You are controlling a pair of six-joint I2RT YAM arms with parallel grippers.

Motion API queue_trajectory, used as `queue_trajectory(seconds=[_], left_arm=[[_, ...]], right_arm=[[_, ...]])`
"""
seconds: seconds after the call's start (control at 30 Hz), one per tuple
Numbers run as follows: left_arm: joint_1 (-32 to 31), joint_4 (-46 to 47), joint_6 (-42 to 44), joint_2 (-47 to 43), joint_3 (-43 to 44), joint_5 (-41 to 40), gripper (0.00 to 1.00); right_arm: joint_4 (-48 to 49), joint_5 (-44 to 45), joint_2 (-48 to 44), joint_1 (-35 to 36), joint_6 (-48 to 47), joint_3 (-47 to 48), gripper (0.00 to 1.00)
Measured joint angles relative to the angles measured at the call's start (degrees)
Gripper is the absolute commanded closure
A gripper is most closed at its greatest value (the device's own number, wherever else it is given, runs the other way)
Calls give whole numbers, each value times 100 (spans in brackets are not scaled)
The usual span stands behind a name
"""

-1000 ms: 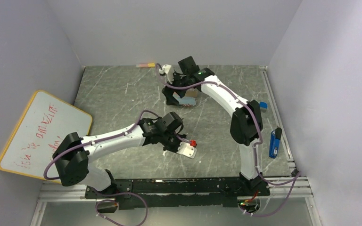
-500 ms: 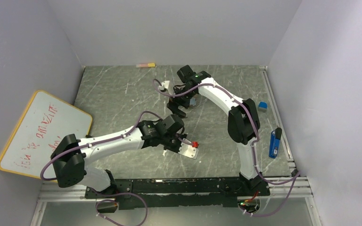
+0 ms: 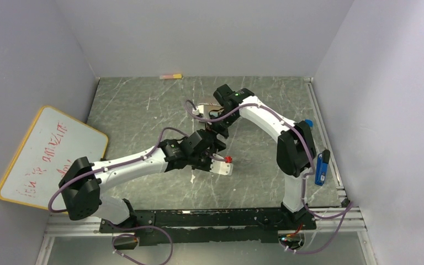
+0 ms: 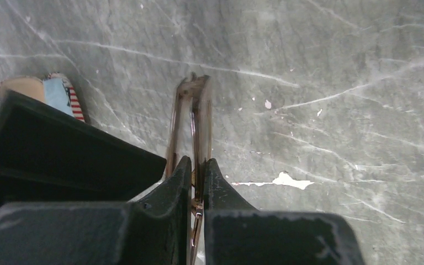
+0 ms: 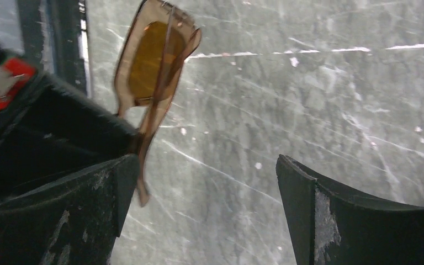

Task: Organize the sunglasses
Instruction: Fold the sunglasses.

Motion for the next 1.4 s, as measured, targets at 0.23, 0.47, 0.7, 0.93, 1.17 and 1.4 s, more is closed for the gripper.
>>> queue_trajectory(seconds=[0.23,0.47,0.7,0.93,1.17,1.4], left_arm=[[155,-13,-90,0,2,-59,95],[365,42,-2,387,352,-31,95],[1158,-195,9,1198,1314,625,95],[1840,-673,-267,1947,2100,1460,95],[2380,-1069,-857,2632,2793,2321,95],[2494,-1327,-1222,2879,3206,2916,95]], right_arm=[[219,-192,-297,-31,297,-264,0],[1851,970,-1036,-643,1674,-817,0],[3517,1598,-2422,-2004,1917,-1928,0],[4739,1681,-4079,-2293,273,-3759,0],[4330,1770,-4601,-2129,-2677,-5224,4],[4293,2070,-5198,-131,-3530,-5549,0]])
